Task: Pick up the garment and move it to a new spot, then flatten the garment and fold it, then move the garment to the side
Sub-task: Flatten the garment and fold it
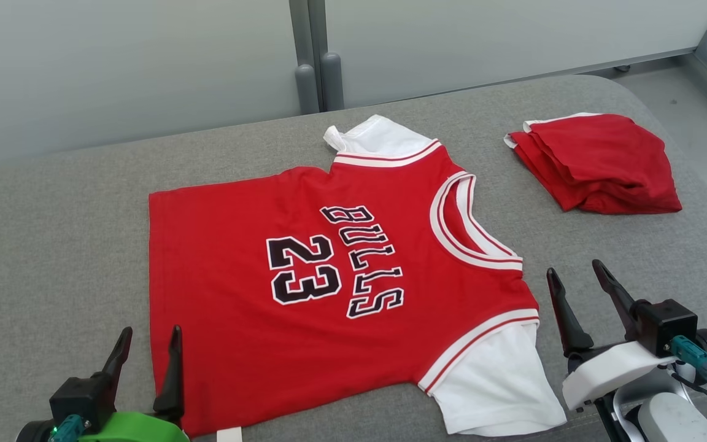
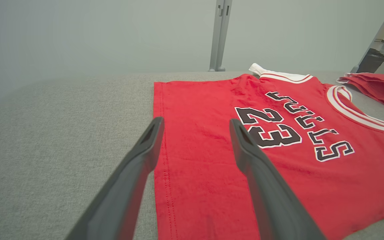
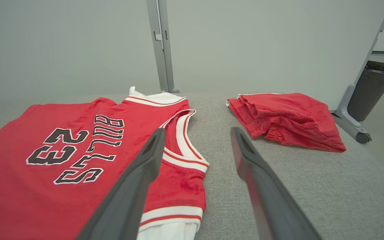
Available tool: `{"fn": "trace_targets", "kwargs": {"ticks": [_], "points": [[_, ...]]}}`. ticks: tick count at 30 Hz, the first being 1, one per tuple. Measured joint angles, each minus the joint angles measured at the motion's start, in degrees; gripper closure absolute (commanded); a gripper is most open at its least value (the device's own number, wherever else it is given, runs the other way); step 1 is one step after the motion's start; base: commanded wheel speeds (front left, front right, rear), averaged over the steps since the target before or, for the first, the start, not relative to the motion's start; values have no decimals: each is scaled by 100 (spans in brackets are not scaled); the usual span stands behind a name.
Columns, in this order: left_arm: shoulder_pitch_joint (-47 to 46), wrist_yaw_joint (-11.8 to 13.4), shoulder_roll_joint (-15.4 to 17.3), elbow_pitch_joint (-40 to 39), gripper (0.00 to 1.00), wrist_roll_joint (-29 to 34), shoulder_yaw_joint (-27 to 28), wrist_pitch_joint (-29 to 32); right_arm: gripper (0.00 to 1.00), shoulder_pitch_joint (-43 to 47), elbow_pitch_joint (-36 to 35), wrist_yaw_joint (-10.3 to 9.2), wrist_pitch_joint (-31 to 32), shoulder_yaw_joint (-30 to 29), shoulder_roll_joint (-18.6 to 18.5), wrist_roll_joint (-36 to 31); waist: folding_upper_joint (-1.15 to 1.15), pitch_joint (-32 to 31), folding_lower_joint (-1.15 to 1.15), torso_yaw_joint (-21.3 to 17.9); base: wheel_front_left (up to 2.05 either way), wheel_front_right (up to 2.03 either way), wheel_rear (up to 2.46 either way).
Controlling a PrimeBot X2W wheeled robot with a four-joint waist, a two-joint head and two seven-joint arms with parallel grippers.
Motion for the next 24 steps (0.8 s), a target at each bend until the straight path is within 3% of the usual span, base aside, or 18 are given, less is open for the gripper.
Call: {"fn": "trace_targets", "kwargs": {"ticks": [24], "points": [[33,-171,-200,79,0,294,320,0,0,-144,41,260,-18,-256,134,-298,0,-10,0,91,0,0,0]]}}
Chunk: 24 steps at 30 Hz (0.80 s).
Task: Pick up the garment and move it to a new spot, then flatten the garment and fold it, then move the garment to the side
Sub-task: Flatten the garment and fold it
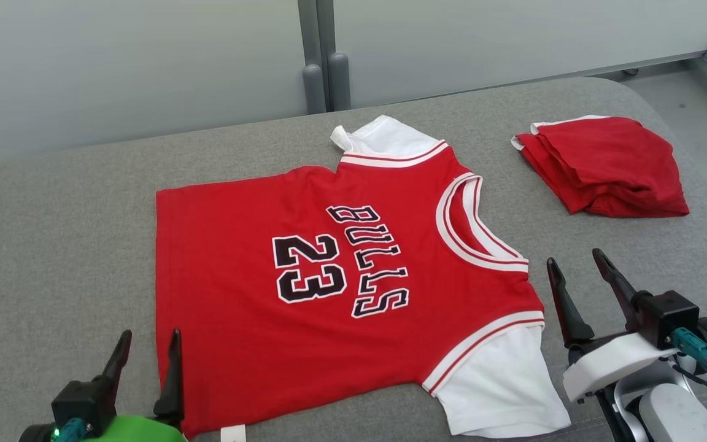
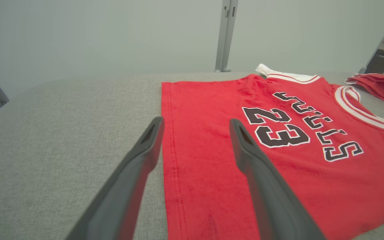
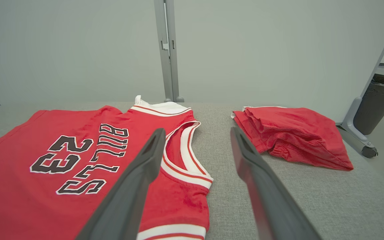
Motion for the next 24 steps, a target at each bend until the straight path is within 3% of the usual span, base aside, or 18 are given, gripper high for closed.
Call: {"fn": "trace_targets", "kwargs": {"ticks": [9,16,24], "points": [[425,-243,-52,464,0,-101,-249,67,0,737,415,263,-7,315,-30,21,0,55,0,71,0,0,0],[441,-248,-45,504,0,-154,-210,112,0,1506,869,423,-7,586,-20,124,0,115,0,108,0,0,0],[435,-248,-44,498,0,-165,-146,109,0,1462,1088,523,-7,611,68,181,0,241,0,10,0,0,0]]}}
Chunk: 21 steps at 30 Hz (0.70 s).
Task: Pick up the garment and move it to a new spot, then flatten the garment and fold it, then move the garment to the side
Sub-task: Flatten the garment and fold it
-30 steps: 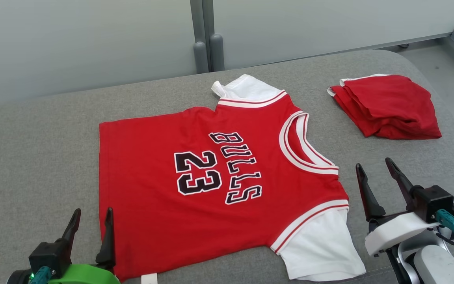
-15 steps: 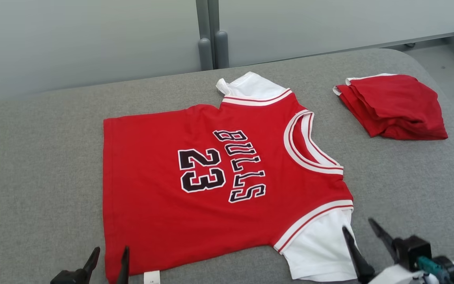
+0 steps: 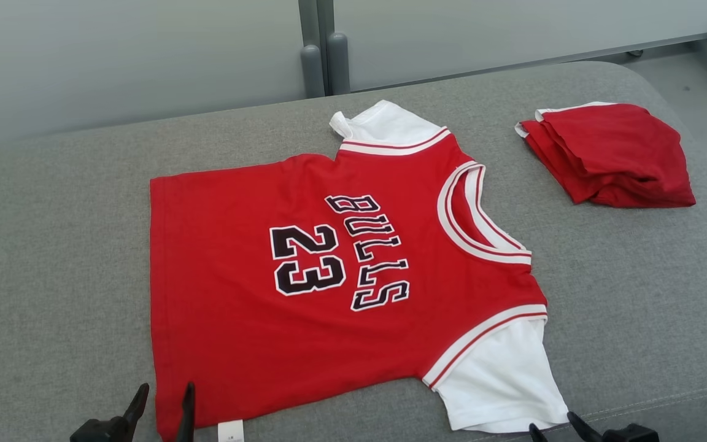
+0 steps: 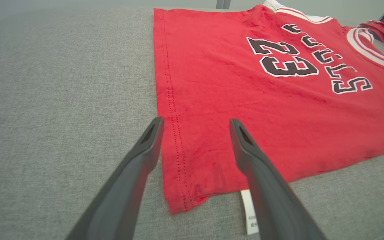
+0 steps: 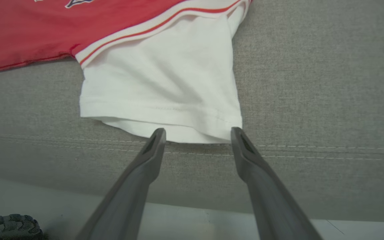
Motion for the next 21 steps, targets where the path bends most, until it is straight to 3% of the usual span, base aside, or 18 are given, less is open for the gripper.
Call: {"fn": "trace_targets", "kwargs": {"ticks": [10,16,17,18,21], "points": [[-20,-48,2,23,0,0,-13,0,0,-294,247,-23,3,-263,-40,58,0,57,0,17,0,0,0],[-23,-48,1,29,0,-1,-22,0,0,-338,474,83,86,-216,31,216,0,92,0,34,0,0,0],[-25,-48,1,29,0,-1,-22,0,15,-363,502,83,86,-205,54,225,0,97,0,38,0,0,0],[-25,-48,1,29,0,-1,-22,0,46,-363,502,83,86,-205,54,225,0,97,0,38,0,0,0],[-29,-48,9,25,0,-16,-19,0,66,-485,541,99,92,-208,111,253,0,137,0,42,0,0,0]]}}
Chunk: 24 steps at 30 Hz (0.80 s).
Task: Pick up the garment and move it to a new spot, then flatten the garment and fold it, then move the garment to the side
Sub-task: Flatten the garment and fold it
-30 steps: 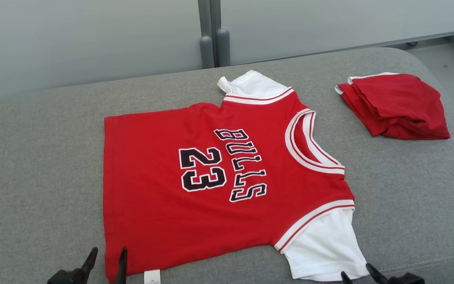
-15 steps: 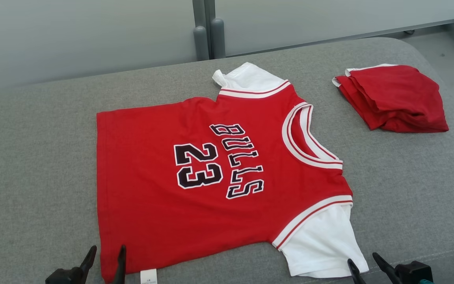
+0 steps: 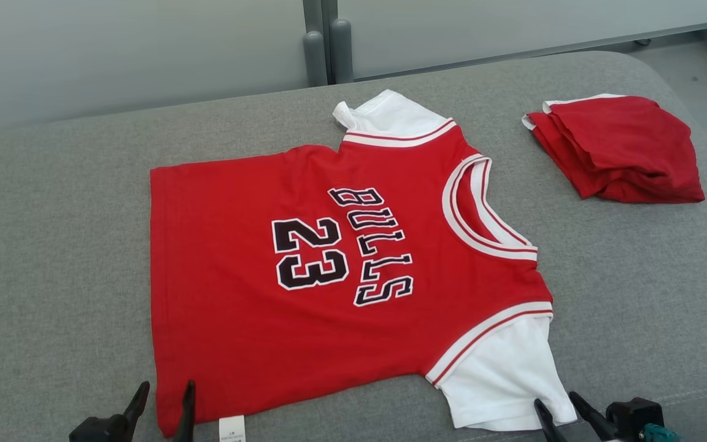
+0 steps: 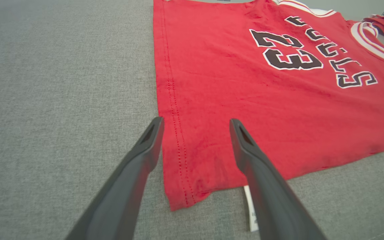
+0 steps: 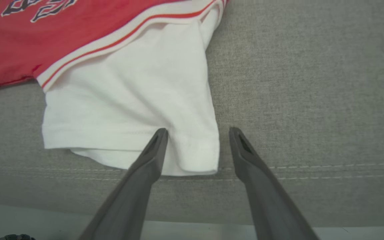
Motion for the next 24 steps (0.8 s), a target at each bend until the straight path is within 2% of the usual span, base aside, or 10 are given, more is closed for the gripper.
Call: {"fn": "trace_targets", "kwargs": {"ticks": [2,3,4,15,24], "points": [[-14,0,5,1,0,-16,0,1,83,-81,35,29,1,-18,31,55,0,21,0,4,0,0,0],[-21,0,7,1,0,-16,-1,1,96,-109,59,33,15,-18,32,59,0,26,0,5,0,0,0],[-27,0,9,1,0,-16,-1,1,100,-129,84,35,27,-18,31,70,0,30,0,7,0,0,0],[-50,-18,-13,13,0,-300,21,364,100,-154,240,144,68,-20,63,159,0,112,0,-7,0,0,0],[40,60,-83,80,0,-690,125,1087,100,-190,305,187,58,-27,60,166,0,146,0,-50,0,0,0]]}}
